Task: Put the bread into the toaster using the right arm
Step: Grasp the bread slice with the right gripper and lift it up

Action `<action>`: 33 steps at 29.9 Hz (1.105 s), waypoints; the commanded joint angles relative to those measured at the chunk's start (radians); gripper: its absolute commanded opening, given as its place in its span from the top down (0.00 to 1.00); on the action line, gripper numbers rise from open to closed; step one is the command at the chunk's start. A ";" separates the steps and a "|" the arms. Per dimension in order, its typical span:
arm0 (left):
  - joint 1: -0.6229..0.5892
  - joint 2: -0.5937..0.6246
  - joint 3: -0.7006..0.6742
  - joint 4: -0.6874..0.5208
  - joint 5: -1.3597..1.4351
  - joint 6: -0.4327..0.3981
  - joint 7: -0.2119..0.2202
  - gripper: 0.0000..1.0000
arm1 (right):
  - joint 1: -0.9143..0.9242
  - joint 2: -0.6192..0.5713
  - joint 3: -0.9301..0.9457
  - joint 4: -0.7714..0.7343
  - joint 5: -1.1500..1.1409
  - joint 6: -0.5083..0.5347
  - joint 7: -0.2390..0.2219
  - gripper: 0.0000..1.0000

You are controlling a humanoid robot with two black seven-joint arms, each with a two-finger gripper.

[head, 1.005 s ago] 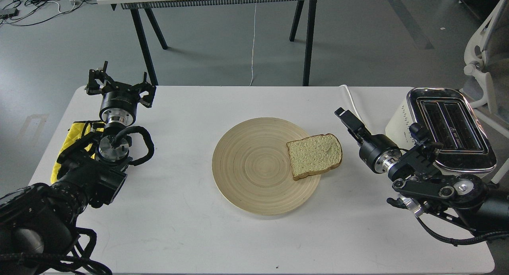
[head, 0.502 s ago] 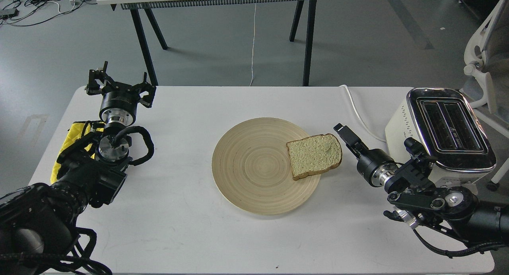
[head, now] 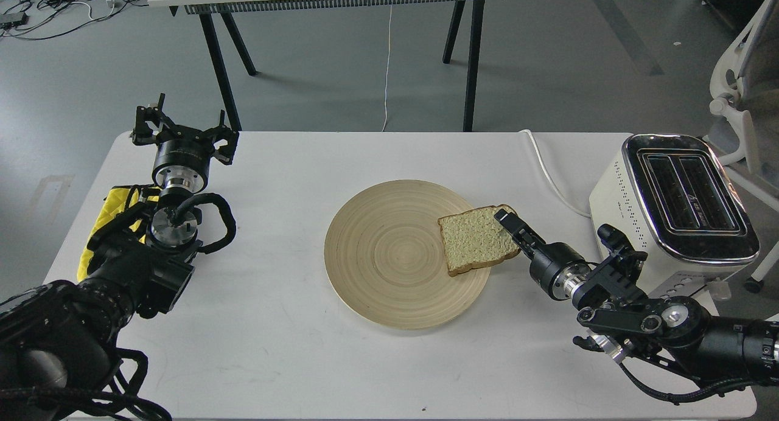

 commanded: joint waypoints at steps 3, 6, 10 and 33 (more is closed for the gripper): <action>0.000 0.000 0.000 0.000 0.000 0.000 0.000 0.00 | 0.000 -0.011 0.030 0.004 0.005 0.000 -0.002 1.00; 0.000 0.001 0.000 0.000 0.000 0.000 0.000 0.00 | 0.003 -0.012 0.047 0.018 0.006 0.000 -0.001 1.00; 0.000 0.000 0.000 0.000 0.000 0.000 0.000 0.00 | 0.007 -0.023 0.131 0.055 0.005 0.000 0.004 1.00; 0.000 0.000 0.000 0.000 0.000 0.000 0.000 0.00 | 0.154 -0.862 0.334 0.388 -0.233 0.030 -0.002 1.00</action>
